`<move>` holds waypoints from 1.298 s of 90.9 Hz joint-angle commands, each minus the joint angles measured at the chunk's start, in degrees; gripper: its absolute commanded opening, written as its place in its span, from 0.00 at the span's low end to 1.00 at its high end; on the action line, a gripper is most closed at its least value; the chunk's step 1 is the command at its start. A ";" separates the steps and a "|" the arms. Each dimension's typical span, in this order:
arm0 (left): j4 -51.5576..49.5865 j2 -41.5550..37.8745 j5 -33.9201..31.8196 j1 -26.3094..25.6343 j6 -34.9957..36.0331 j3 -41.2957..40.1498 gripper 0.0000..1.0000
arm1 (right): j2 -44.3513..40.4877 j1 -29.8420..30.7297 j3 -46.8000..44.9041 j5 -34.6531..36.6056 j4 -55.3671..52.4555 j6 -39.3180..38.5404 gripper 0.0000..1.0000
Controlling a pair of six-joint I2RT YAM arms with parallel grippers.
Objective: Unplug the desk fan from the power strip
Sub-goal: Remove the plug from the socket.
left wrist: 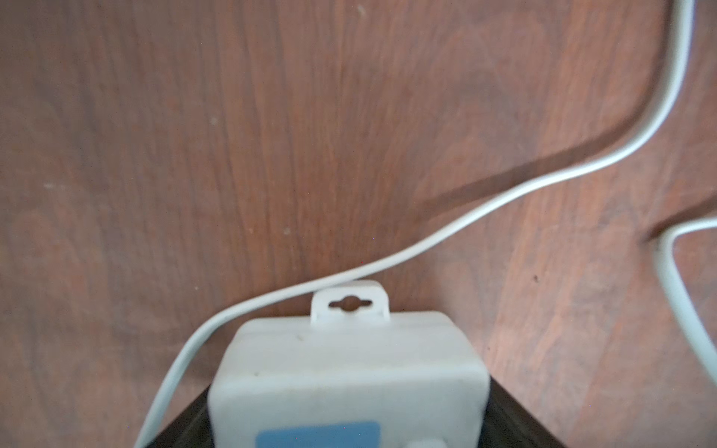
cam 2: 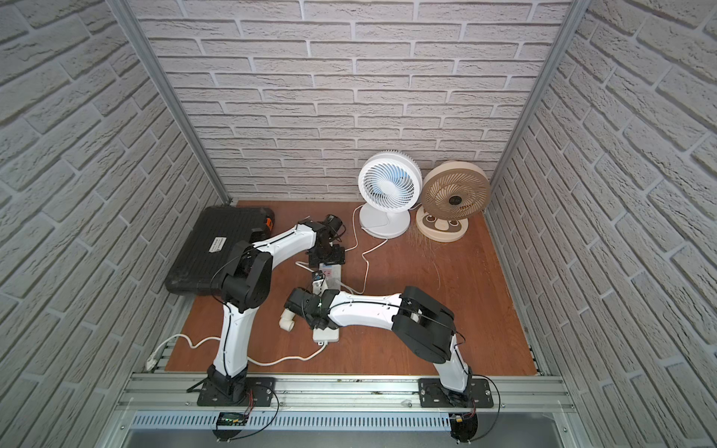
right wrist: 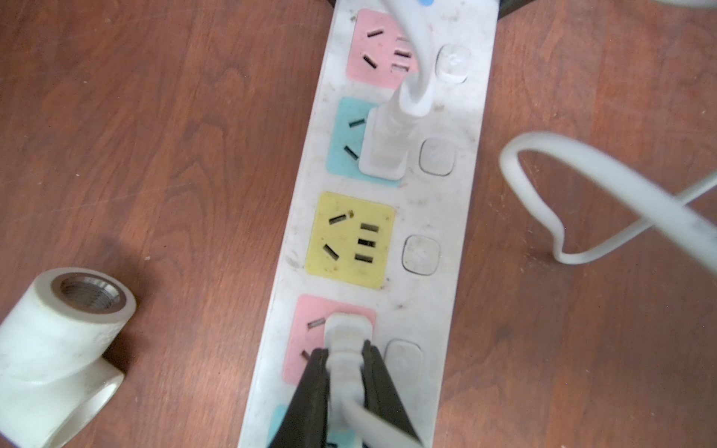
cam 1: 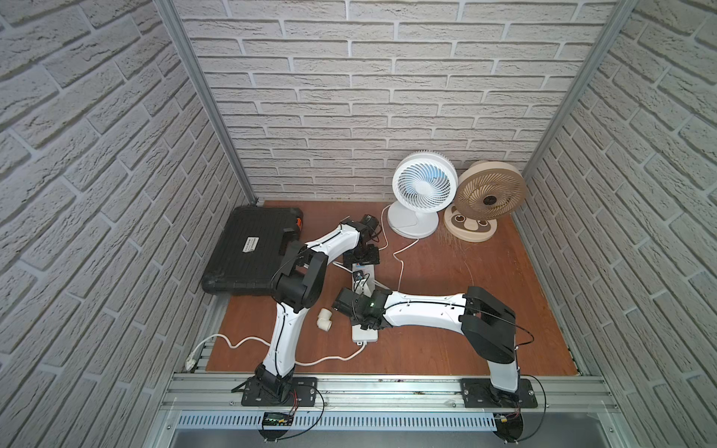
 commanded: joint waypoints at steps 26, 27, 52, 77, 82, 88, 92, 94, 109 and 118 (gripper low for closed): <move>-5.11 3.93 -1.64 1.10 0.11 -3.39 0.00 | -6.63 -1.43 -7.03 -2.60 7.83 0.60 0.03; -5.11 3.88 -1.67 1.11 0.09 -3.37 0.00 | -6.68 -1.44 -7.03 -2.61 7.79 0.60 0.03; -5.20 3.87 -1.59 1.10 0.07 -3.19 0.00 | -5.85 -1.45 -5.48 -1.74 5.80 0.09 0.03; -5.29 3.84 -1.70 0.86 0.02 -3.21 0.00 | -2.51 -0.60 0.08 2.99 -0.42 -0.62 0.03; -5.29 3.92 -1.61 0.90 0.01 -3.21 0.00 | -1.48 -0.37 1.77 3.93 -2.18 -0.63 0.03; -5.21 3.93 -1.53 0.88 0.04 -3.27 0.00 | -0.61 -0.08 3.85 5.03 -4.36 -0.70 0.03; -5.25 3.90 -1.52 0.90 0.07 -3.27 0.00 | 1.18 0.16 5.05 5.86 -5.73 -0.71 0.03; -5.21 3.92 -1.46 0.88 0.07 -3.27 0.00 | 1.58 0.25 5.59 6.20 -6.23 -0.71 0.03; -5.03 3.72 -1.42 0.86 0.07 -3.48 0.00 | 3.11 0.48 7.46 6.68 -7.84 -0.71 0.03; -4.96 3.61 -1.49 0.86 0.09 -3.57 0.00 | 2.97 0.48 7.35 6.37 -7.48 -0.78 0.03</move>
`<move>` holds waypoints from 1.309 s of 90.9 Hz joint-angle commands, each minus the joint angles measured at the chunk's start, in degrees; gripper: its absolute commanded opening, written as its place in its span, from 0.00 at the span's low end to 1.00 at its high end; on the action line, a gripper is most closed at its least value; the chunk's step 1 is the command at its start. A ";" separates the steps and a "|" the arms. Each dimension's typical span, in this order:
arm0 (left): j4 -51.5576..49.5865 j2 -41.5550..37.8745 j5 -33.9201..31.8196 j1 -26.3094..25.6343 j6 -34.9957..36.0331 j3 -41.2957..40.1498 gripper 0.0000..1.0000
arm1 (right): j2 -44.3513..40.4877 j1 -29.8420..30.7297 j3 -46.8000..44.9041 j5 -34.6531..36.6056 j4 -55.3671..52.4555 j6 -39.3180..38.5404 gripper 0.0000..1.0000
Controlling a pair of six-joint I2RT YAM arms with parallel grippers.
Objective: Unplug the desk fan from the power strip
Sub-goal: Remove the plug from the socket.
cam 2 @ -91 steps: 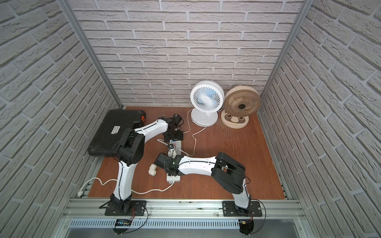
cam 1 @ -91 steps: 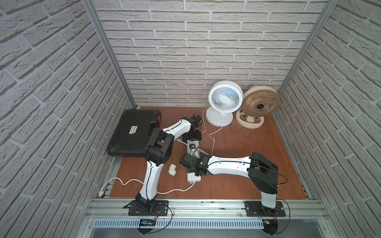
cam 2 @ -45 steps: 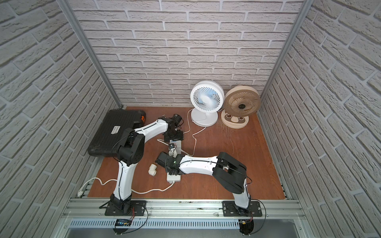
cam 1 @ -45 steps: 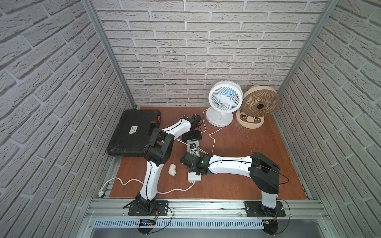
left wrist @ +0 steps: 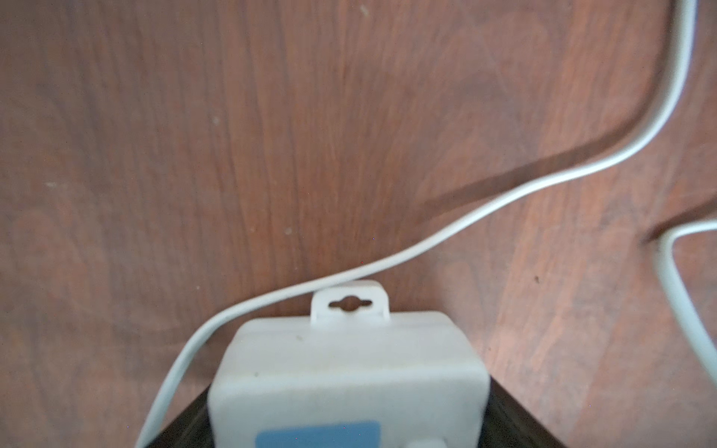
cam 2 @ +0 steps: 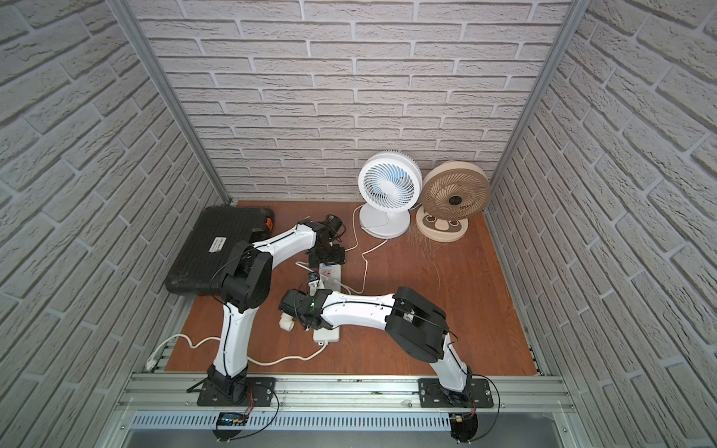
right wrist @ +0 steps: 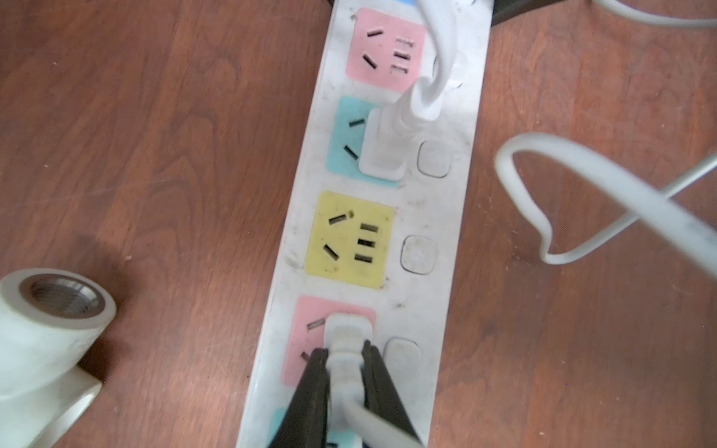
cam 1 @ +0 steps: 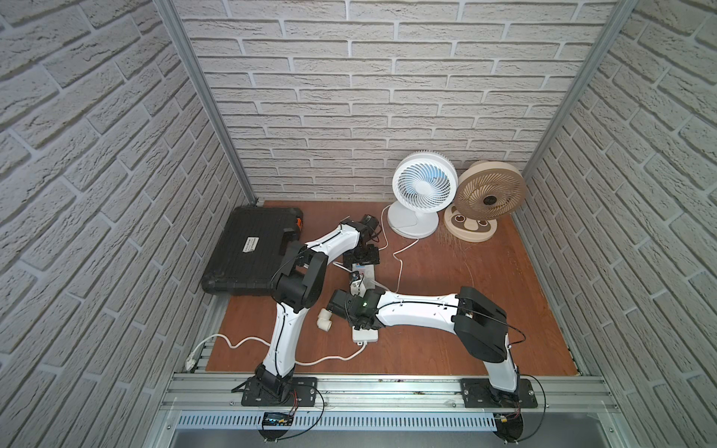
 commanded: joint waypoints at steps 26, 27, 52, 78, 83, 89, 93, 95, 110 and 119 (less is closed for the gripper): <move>-4.87 3.49 -1.26 0.87 0.21 -3.79 0.00 | -5.77 -0.88 -6.34 -1.91 8.72 -1.13 0.03; -4.87 3.47 -1.26 0.90 0.22 -3.86 0.00 | -6.10 -0.92 -6.72 -2.02 9.04 -1.06 0.03; -4.14 2.81 -0.77 0.93 0.23 -4.69 0.00 | -11.59 -3.56 -16.60 -9.60 19.24 1.93 0.03; -3.99 2.91 -0.61 0.79 0.22 -4.89 0.00 | -10.27 -3.58 -14.35 -8.48 16.38 1.89 0.03; -3.92 2.98 -0.50 0.85 0.18 -4.90 0.00 | -9.45 -3.21 -12.71 -7.12 14.26 1.47 0.02; -3.84 3.17 -0.32 0.85 0.14 -4.90 0.00 | -8.28 -2.72 -10.59 -5.53 11.81 0.79 0.03; -3.75 3.24 -0.22 0.78 0.14 -4.87 0.00 | -7.38 -2.41 -9.12 -4.82 10.40 0.02 0.03; -3.73 3.29 -0.21 0.76 0.14 -4.93 0.00 | -6.93 -2.27 -8.32 -4.43 9.60 -0.17 0.03; -3.73 3.51 -0.04 0.77 0.14 -4.76 0.00 | -3.05 -1.21 -2.33 -0.87 3.07 -0.88 0.03; -3.73 3.54 0.05 0.85 0.14 -4.57 0.00 | 0.02 -0.59 1.40 1.09 -0.87 -1.31 0.03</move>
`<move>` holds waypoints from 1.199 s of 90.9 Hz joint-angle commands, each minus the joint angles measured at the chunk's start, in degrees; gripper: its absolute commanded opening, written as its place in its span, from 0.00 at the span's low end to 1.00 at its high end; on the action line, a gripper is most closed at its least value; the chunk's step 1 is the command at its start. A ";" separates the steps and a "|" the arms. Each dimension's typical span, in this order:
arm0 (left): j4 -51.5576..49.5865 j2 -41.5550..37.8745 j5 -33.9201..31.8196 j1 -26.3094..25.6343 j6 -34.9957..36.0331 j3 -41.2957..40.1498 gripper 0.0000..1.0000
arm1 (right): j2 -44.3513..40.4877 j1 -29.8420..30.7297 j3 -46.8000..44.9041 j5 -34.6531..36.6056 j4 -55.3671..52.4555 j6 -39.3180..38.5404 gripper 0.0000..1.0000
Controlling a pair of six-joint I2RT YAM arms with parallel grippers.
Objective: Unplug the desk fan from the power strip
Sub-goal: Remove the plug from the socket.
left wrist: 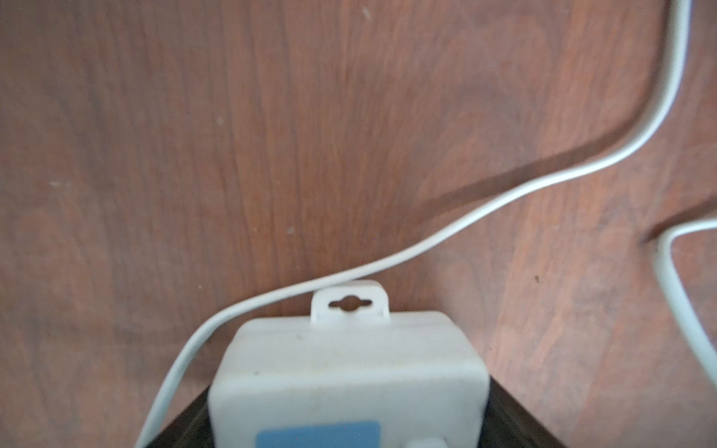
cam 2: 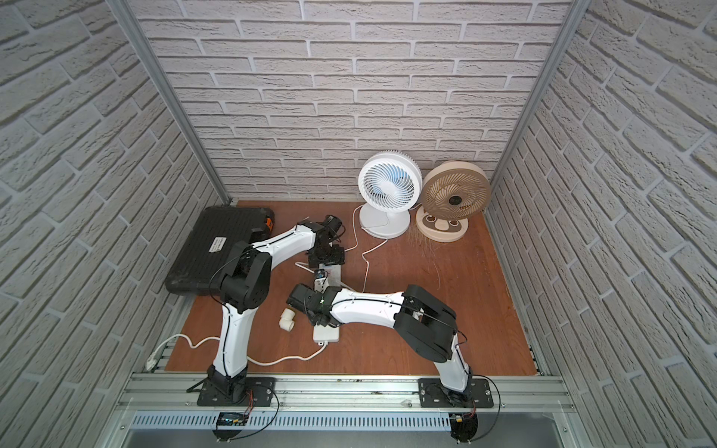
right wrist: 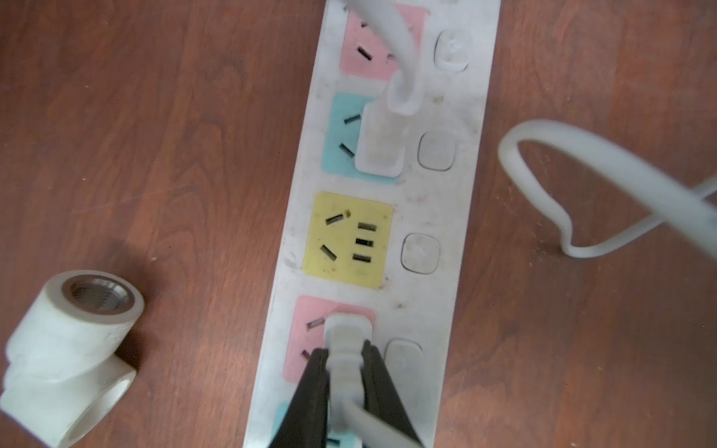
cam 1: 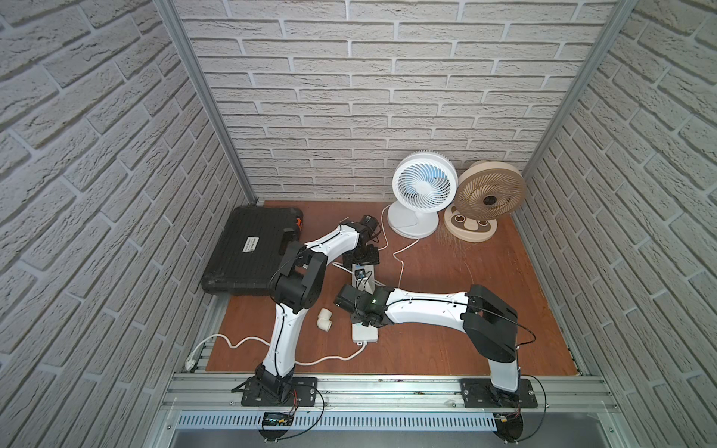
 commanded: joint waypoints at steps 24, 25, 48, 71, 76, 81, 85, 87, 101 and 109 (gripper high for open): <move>-5.13 4.22 0.04 0.84 0.27 -3.26 0.00 | 4.77 1.34 8.08 6.38 -7.55 -3.39 0.03; -5.13 4.22 0.04 0.84 0.25 -3.24 0.00 | 4.75 1.34 7.98 6.35 -7.39 -3.40 0.03; -5.48 4.21 -0.14 0.80 0.40 -2.94 0.00 | 1.67 0.89 3.14 2.71 -1.86 -3.57 0.03; -5.39 3.70 -0.23 0.84 0.48 -3.26 0.00 | -7.16 -1.83 -10.11 -5.94 12.67 -1.64 0.03; -5.39 3.71 -0.14 0.79 0.45 -3.22 0.00 | -8.22 -2.15 -11.44 -6.29 14.05 -1.28 0.03; -5.44 3.76 -0.09 0.73 0.41 -3.15 0.00 | -8.54 -2.29 -11.67 -6.27 14.09 -1.21 0.03; -5.42 3.76 -0.05 0.71 0.40 -3.06 0.00 | -8.45 -2.35 -11.52 -6.18 13.70 -1.22 0.03; -5.40 3.73 -0.10 0.70 0.40 -3.04 0.00 | -8.37 -2.35 -11.30 -6.17 13.52 -1.17 0.03; -5.39 3.68 -0.05 0.64 0.40 -3.03 0.00 | -6.91 -2.36 -9.57 -6.08 11.64 -0.95 0.03; -5.40 3.74 -0.08 0.65 0.44 -3.03 0.00 | -6.25 -2.13 -8.76 -5.59 11.07 -0.86 0.03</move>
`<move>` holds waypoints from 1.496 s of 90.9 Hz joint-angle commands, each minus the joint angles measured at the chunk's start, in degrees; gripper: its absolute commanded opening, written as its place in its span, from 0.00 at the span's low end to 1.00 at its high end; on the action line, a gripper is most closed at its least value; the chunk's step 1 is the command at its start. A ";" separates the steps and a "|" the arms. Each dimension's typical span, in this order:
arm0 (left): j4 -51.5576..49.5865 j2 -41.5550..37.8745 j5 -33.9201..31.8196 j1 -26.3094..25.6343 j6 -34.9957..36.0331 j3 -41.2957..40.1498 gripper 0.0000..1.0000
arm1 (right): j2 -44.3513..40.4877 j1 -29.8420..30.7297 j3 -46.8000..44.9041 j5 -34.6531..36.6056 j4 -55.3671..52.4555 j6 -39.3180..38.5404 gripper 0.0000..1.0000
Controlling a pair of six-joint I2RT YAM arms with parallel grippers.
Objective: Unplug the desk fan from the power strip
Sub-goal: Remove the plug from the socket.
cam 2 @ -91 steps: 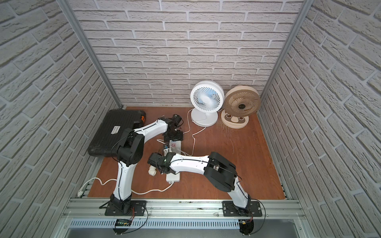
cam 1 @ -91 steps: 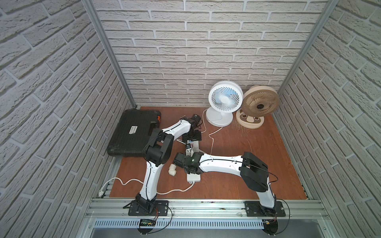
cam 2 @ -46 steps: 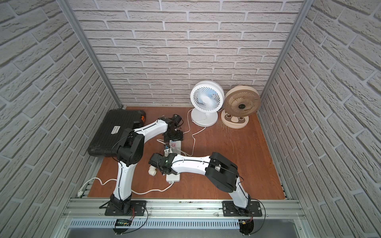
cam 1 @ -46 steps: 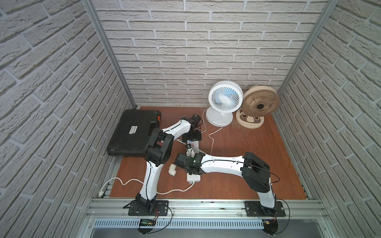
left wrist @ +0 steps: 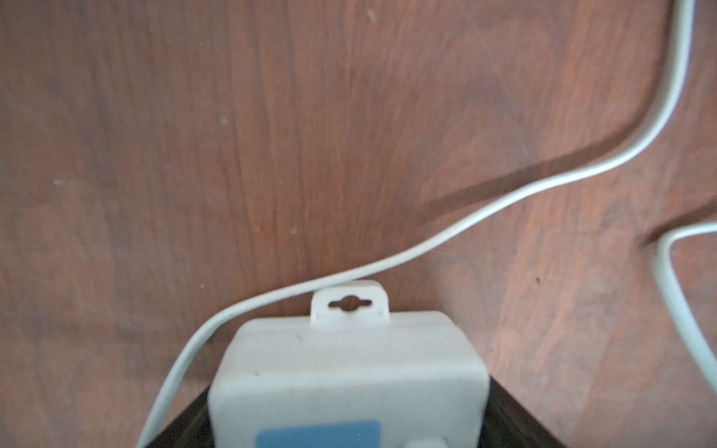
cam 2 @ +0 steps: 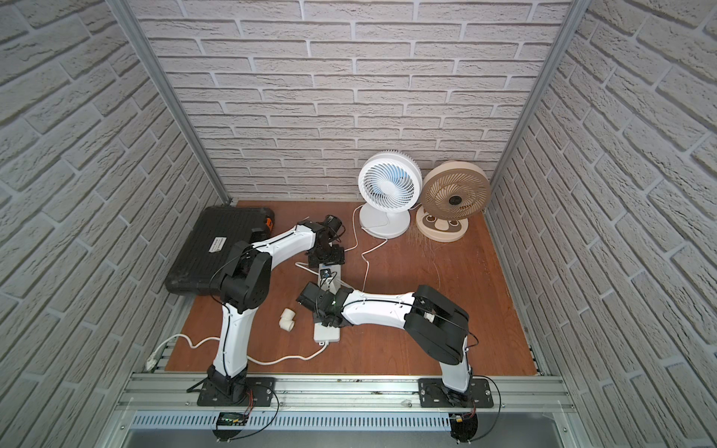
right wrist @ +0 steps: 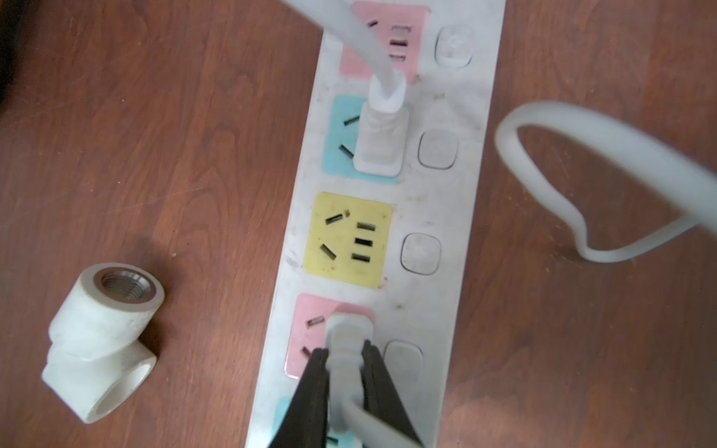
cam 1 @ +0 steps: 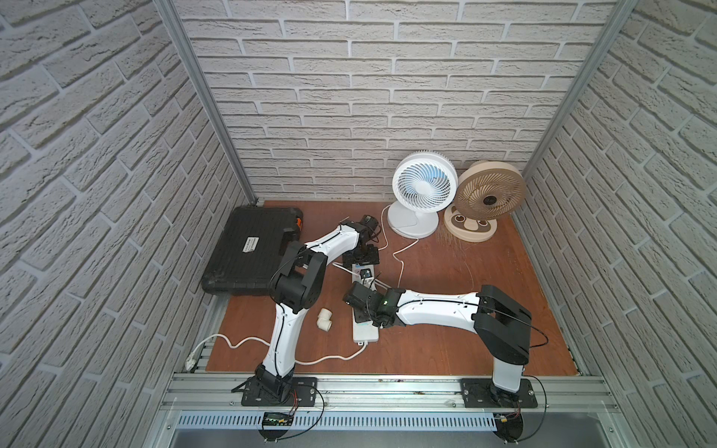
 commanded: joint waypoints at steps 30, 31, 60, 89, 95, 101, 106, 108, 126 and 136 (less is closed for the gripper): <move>-5.13 3.86 0.16 0.57 0.38 -2.97 0.00 | 6.66 2.62 11.73 6.37 -10.48 -1.70 0.03; -5.13 3.86 0.19 0.53 0.38 -3.02 0.00 | 6.97 2.69 12.06 6.58 -10.83 -1.73 0.03; -5.13 3.93 0.29 0.56 0.47 -2.84 0.00 | 11.11 4.07 18.73 10.41 -17.68 -2.65 0.03; -5.05 3.59 0.07 0.55 0.47 -3.14 0.00 | 6.53 3.70 12.30 8.38 -11.10 -2.06 0.03; -5.04 3.49 0.15 0.57 0.51 -3.10 0.00 | 5.44 3.19 10.23 6.81 -8.98 -1.82 0.03; -5.04 3.38 0.08 0.57 0.55 -3.24 0.00 | 2.92 2.71 8.15 5.61 -7.09 -1.53 0.03; -5.04 3.31 0.06 0.59 0.55 -3.22 0.00 | 1.71 2.19 6.44 4.62 -5.61 -1.23 0.03; -5.04 3.33 0.11 0.63 0.55 -3.25 0.00 | 1.28 2.04 5.70 4.23 -5.03 -1.06 0.03; -5.04 3.31 0.14 0.60 0.55 -3.32 0.00 | -1.82 0.40 0.62 1.48 -0.74 0.46 0.03; -5.07 3.25 0.13 0.55 0.48 -3.24 0.00 | -1.95 0.20 1.03 1.50 -1.58 0.20 0.02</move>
